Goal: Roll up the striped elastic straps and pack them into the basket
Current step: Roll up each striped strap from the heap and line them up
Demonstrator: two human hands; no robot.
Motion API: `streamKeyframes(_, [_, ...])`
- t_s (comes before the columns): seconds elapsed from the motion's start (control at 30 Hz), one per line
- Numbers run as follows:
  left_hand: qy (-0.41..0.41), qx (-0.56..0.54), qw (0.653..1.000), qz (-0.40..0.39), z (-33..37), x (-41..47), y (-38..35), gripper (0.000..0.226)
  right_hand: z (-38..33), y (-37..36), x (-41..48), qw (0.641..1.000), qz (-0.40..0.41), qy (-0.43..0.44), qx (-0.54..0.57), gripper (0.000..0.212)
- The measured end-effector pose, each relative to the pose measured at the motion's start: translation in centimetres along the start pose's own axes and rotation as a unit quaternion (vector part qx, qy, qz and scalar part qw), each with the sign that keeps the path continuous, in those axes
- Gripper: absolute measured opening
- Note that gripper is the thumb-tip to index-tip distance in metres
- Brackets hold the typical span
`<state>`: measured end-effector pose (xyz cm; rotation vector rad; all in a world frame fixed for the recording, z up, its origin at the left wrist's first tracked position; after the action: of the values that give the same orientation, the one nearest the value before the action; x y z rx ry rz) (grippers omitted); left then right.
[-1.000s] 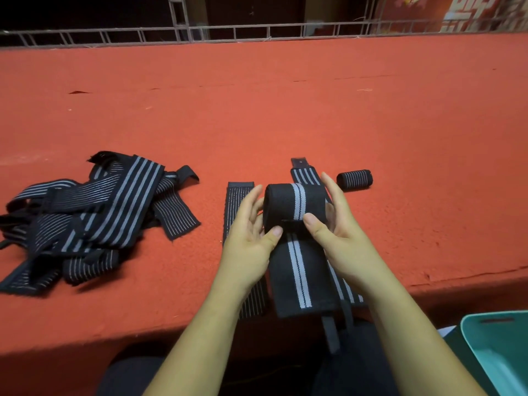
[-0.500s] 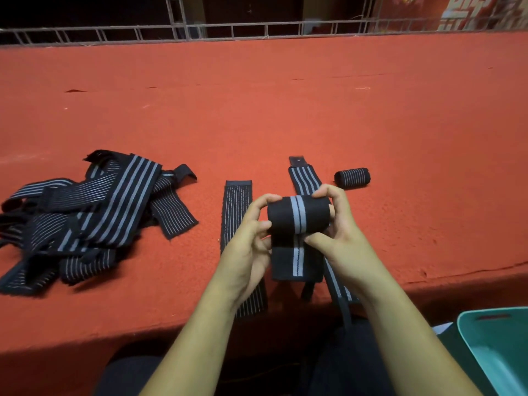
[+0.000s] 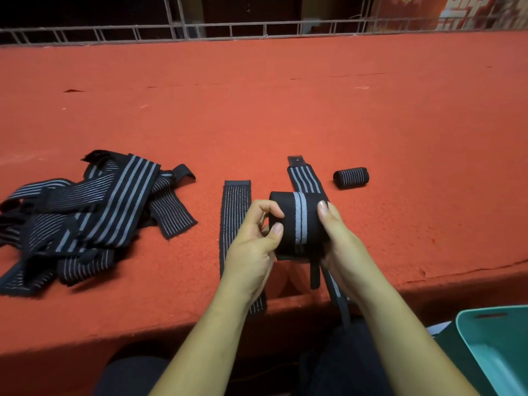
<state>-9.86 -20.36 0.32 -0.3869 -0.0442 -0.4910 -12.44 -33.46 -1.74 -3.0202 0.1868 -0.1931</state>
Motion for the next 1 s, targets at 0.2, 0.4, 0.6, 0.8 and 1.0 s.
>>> streamKeyframes(0.2, [0.001, 0.024, 1.0, 0.006, -1.0, 0.5, 0.5, 0.051, -1.1, 0.3, -0.4, 0.999, -0.004, 0.039, 0.032, 0.049])
streamKeyframes(0.4, [0.07, 0.128, 0.989, -0.014, -2.1, 1.8, 0.1, 0.063, -1.2, 2.6, -0.4, 0.99, 0.052, 0.036, 0.123, 0.051])
streamKeyframes(0.6, [0.09, 0.151, 0.984, 0.014, -4.1, 5.2, -2.3, 0.057, -1.3, 6.9, 0.8, 0.992, 0.103, 0.038, 0.065, 0.033])
streamKeyframes(0.8, [0.127, 0.152, 0.98, 0.013, -7.8, 10.6, -6.3, 0.049, -0.2, 14.5, 3.8, 0.982, 0.179, 0.032, -0.053, 0.029])
streamKeyframes(1.0, [0.188, 0.165, 0.968, 0.027, -12.9, 15.9, -8.4, 0.045, 2.1, 19.8, 7.4, 0.953, 0.253, -0.004, -0.169, 0.021])
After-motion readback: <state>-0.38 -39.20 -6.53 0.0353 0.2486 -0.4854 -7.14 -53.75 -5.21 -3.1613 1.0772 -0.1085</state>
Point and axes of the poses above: each hand's wrist, its own x-axis towards the middle knuckle, its own y-axis out of the back of the hand, z = x × y, the point moved 6 cm from there along x, towards the middle knuckle, and after that the axes turned 7 degrees about y, right-handed, at the moved point
